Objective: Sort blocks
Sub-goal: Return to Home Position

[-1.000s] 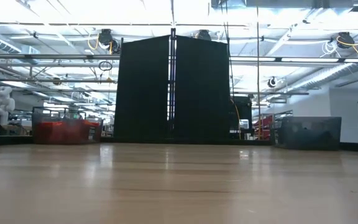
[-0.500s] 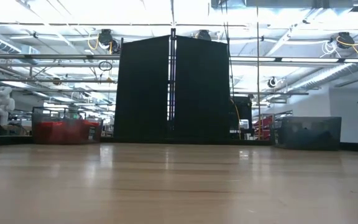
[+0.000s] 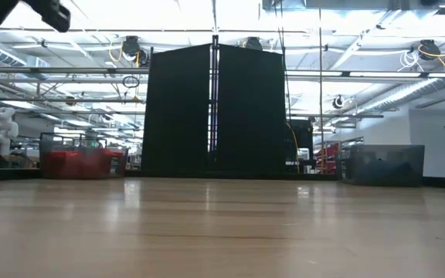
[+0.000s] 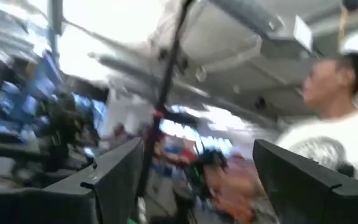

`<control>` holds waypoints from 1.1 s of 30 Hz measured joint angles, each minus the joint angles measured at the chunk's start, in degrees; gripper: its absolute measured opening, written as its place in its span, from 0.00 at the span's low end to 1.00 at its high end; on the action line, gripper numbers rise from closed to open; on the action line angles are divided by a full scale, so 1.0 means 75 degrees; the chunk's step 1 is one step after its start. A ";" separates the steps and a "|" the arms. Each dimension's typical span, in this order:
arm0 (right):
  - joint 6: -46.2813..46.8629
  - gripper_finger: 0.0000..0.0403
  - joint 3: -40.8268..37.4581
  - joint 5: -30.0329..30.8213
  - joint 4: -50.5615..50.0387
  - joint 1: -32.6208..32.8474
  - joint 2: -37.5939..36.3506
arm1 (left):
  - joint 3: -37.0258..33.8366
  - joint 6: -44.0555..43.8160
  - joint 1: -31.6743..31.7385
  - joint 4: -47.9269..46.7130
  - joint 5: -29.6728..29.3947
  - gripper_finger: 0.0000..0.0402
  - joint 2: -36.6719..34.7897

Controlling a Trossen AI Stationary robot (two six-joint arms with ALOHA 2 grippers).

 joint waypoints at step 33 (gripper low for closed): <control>-0.6273 0.81 -0.1757 0.6196 -0.4966 0.8155 0.1374 | -0.0180 0.0189 -0.0043 0.0794 0.2001 0.76 -0.0007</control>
